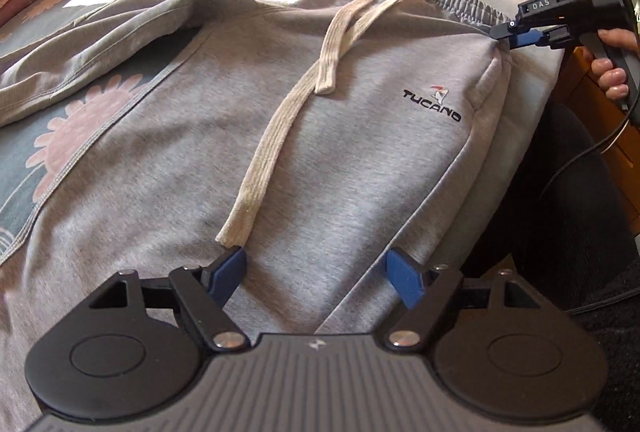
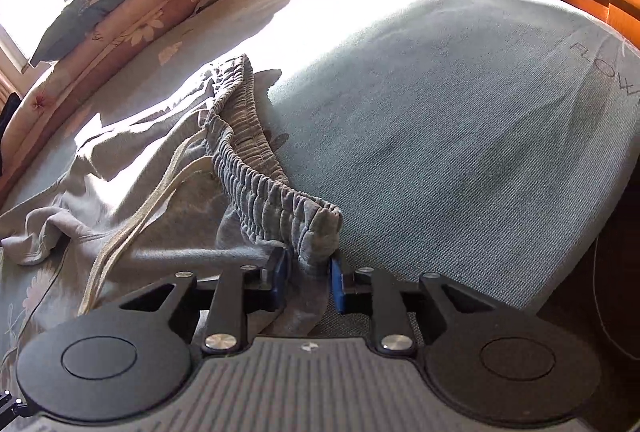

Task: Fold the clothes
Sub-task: 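Grasp the grey elastic waistband edge with the right gripper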

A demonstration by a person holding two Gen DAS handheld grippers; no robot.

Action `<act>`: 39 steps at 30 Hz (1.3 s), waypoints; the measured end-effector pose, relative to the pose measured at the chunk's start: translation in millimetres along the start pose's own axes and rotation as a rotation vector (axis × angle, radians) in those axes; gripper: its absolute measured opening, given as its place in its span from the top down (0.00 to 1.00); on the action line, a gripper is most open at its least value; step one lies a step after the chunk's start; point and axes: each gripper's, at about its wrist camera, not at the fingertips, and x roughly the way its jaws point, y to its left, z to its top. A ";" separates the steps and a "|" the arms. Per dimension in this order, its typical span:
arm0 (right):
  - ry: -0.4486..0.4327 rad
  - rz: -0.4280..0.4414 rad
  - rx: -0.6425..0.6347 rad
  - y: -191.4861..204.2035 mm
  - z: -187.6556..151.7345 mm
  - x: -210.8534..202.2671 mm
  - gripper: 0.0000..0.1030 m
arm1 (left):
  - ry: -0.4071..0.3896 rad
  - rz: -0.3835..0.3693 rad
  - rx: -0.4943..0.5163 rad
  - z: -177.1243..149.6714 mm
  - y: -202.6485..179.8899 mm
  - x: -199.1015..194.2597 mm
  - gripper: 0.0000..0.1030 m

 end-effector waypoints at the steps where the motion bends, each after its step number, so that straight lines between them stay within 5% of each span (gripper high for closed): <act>1: -0.018 -0.037 -0.011 3.5 -0.8 -4.4 0.52 | -0.005 0.006 -0.002 0.4 -0.5 -3.4 0.25; 3: -0.082 -0.077 -0.075 17.1 -3.0 -20.6 0.52 | -0.027 0.013 -0.018 1.7 0.7 -11.6 0.24; 6: -0.153 0.003 -0.183 42.9 -9.7 -40.7 0.52 | -0.084 -0.004 -0.068 6.1 7.1 -24.1 0.24; 10: -0.070 0.209 -0.324 90.3 -29.9 -29.7 0.53 | -0.119 -0.053 -0.144 19.9 9.8 -18.0 0.23; 17: 0.049 0.165 -0.496 112.7 -70.1 2.6 0.53 | -0.063 -0.037 -0.146 6.0 2.9 5.9 0.21; 26: 0.026 0.274 -0.509 102.3 -68.8 -38.0 0.52 | -0.083 0.075 -0.175 -4.1 8.3 -15.4 0.21; 30: 0.078 0.328 -0.552 131.2 -84.3 -16.3 0.51 | -0.090 0.079 -0.203 1.2 10.8 -12.8 0.21; 31: 0.098 0.337 -0.553 136.8 -88.7 -10.8 0.50 | -0.075 0.091 -0.211 0.3 11.5 -9.5 0.21; 33: 0.129 0.366 -0.577 147.2 -96.9 -6.1 0.32 | -0.024 0.136 -0.232 -5.9 13.5 -3.3 0.21; 36: 0.129 0.455 -0.627 153.0 -89.5 -17.1 0.33 | -0.032 0.140 -0.226 -18.7 13.2 -7.6 0.15; 39: 0.054 0.418 -0.592 148.5 -58.3 -16.1 0.33 | -0.052 0.139 -0.261 -25.1 17.0 -10.8 0.14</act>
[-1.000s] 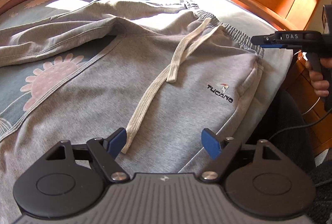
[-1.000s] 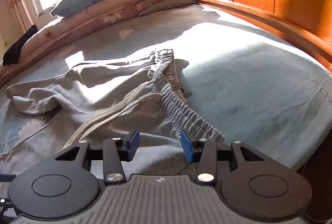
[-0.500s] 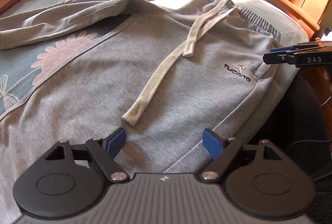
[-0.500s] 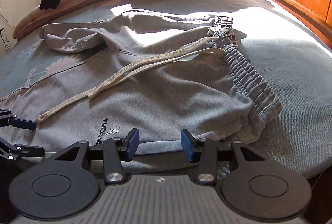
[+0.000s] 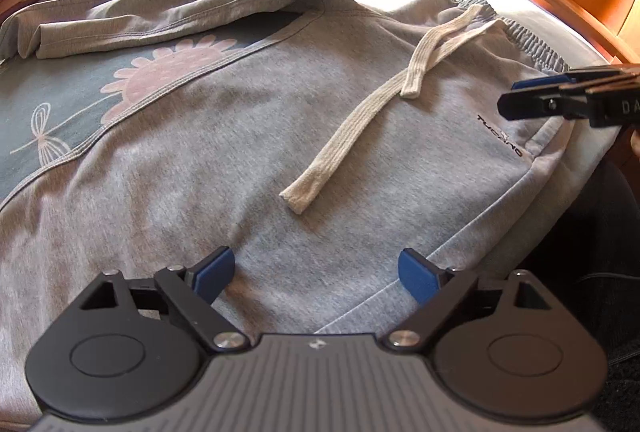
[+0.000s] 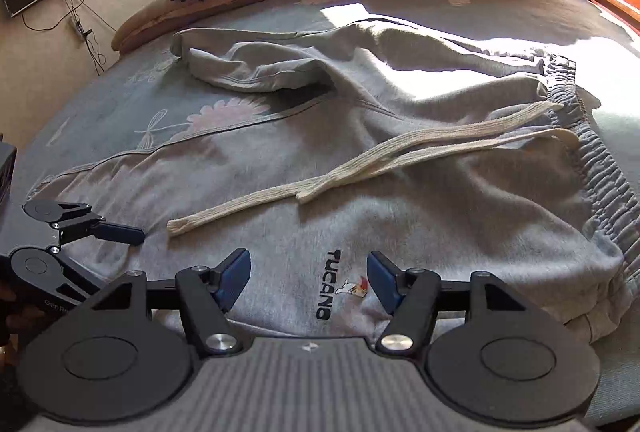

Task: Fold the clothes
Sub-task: 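Grasp the grey elastic waistband edge with the right gripper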

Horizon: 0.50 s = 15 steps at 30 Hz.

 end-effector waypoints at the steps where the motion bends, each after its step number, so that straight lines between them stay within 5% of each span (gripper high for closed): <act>1: -0.026 -0.023 0.027 -11.7 9.7 0.3 0.33 | -0.003 -0.002 -0.014 0.2 1.3 -0.5 0.14; 5: -0.101 -0.064 0.191 -66.8 46.6 10.9 0.33 | -0.002 0.006 -0.043 4.0 1.0 2.5 0.10; 8: -0.024 -0.073 0.307 -104.0 55.0 41.0 0.34 | -0.003 0.013 -0.041 4.7 -0.3 4.1 0.10; 10: 0.017 -0.157 0.312 -120.4 48.5 53.0 0.48 | -0.007 0.008 -0.054 4.6 1.6 3.5 0.10; 11: 0.011 -0.181 0.309 -127.4 44.1 52.6 0.69 | -0.009 0.003 -0.065 4.6 3.6 3.1 0.10; 12: 0.008 -0.178 0.325 -134.1 41.2 48.8 0.75 | -0.010 -0.002 -0.076 4.7 5.7 2.6 0.10; 15: -0.057 -0.216 0.315 -136.5 39.7 23.8 0.71 | -0.009 -0.005 -0.095 8.1 7.8 2.2 0.10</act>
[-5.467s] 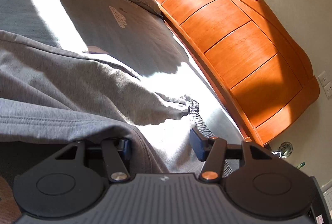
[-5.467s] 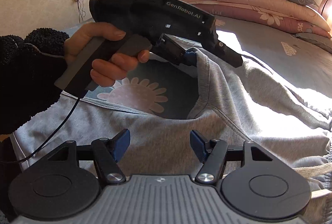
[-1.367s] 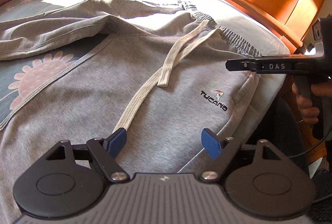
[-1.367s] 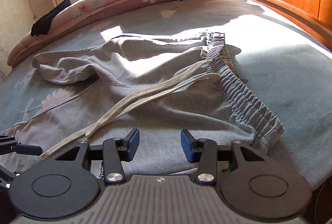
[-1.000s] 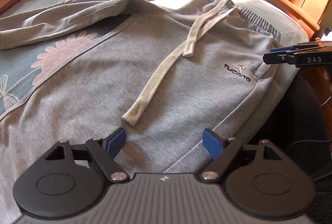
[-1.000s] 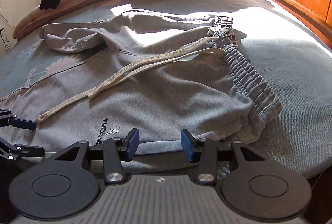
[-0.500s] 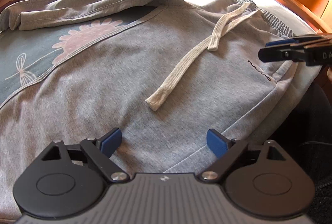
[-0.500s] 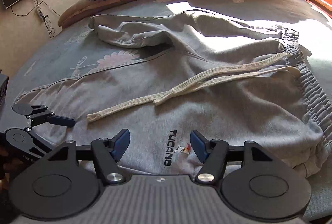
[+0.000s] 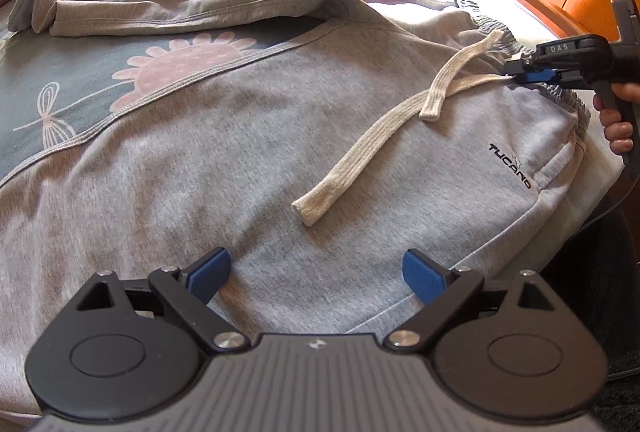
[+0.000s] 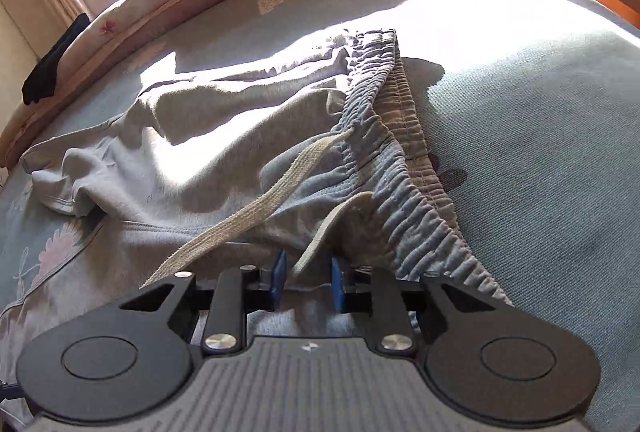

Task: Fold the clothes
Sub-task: 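Grasp the grey elastic waistband edge with the right gripper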

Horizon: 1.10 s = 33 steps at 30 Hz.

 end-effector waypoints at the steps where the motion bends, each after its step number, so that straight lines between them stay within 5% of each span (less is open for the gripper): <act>1: -0.039 -0.019 -0.023 -0.1 0.8 -10.0 0.70 | -0.004 0.005 -0.007 1.8 -0.4 -0.8 0.10; 3: -0.107 -0.065 -0.083 -1.9 8.5 -20.1 0.55 | -0.030 0.002 -0.014 7.3 -1.9 -5.2 0.10; 6: -0.126 -0.156 -0.167 -10.2 28.2 -8.7 0.51 | -0.067 -0.010 -0.005 16.4 -6.3 -12.0 0.10; 10: -0.030 -0.043 -0.161 -24.9 41.1 25.2 0.51 | -0.082 -0.008 0.013 24.1 -11.7 -15.0 0.10; 12: 0.002 -0.035 -0.205 -20.6 40.2 36.4 0.55 | -0.074 0.003 0.017 24.4 -11.7 -12.8 0.10; 14: -0.030 -0.076 -0.251 -13.9 41.2 33.7 0.81 | -0.065 0.015 0.014 24.9 -10.9 -10.8 0.10; 18: -0.065 -0.142 -0.301 -6.1 45.0 29.6 0.85 | -0.069 0.014 0.010 28.1 -10.6 -9.8 0.10; 24: -0.060 -0.132 -0.229 -16.7 46.1 20.9 0.61 | -0.074 0.006 0.025 28.1 -13.4 -10.1 0.10; 26: -0.087 -0.086 -0.168 -33.2 50.2 7.8 0.42 | -0.074 0.003 0.027 27.1 -12.4 -10.4 0.10; 30: -0.048 0.002 -0.049 -72.7 58.9 13.1 0.40 | -0.058 0.011 0.008 28.0 -10.9 -5.0 0.10; 33: -0.017 0.044 0.034 -93.8 64.6 27.9 0.50 | -0.049 0.009 0.011 28.8 -14.9 -2.1 0.10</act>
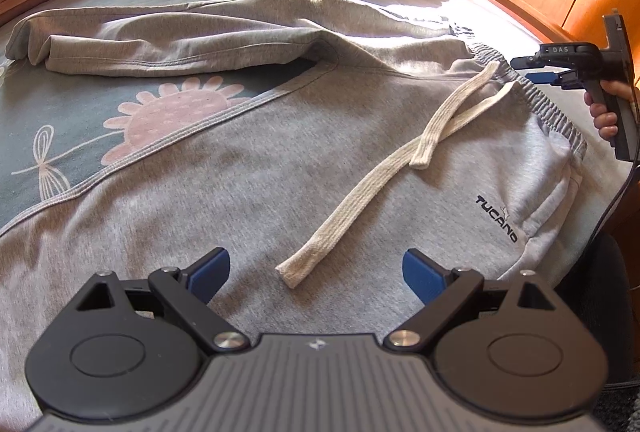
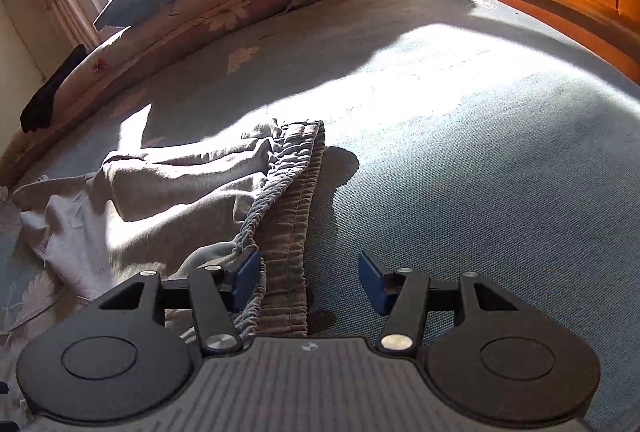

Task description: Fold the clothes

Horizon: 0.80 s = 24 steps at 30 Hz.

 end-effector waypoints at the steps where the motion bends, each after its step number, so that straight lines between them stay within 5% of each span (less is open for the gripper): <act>1: 0.005 -0.012 -0.011 -1.5 1.5 4.2 0.52 | 0.003 -0.001 0.002 0.2 -1.7 1.0 0.10; 4: 0.029 -0.037 -0.104 5.4 2.5 15.6 0.57 | 0.015 -0.005 0.021 0.7 -6.8 3.6 0.10; 9: 0.062 0.085 -0.175 26.2 3.6 24.9 0.57 | 0.039 0.007 0.019 2.8 -10.9 11.5 0.10; 13: 0.083 0.073 -0.231 35.3 6.2 40.1 0.56 | 0.048 0.000 0.033 2.8 -17.3 14.3 0.10; 16: 0.069 0.069 -0.269 41.2 6.1 36.2 0.65 | 0.048 -0.003 0.037 2.5 -19.0 14.7 0.10; 19: -0.007 -0.020 -0.355 54.8 -0.6 23.0 0.77 | 0.048 -0.002 0.033 2.6 -18.8 15.2 0.10; 24: -0.134 -0.246 -0.515 84.6 -12.1 20.6 0.77 | 0.044 -0.004 0.020 3.9 -16.5 16.0 0.10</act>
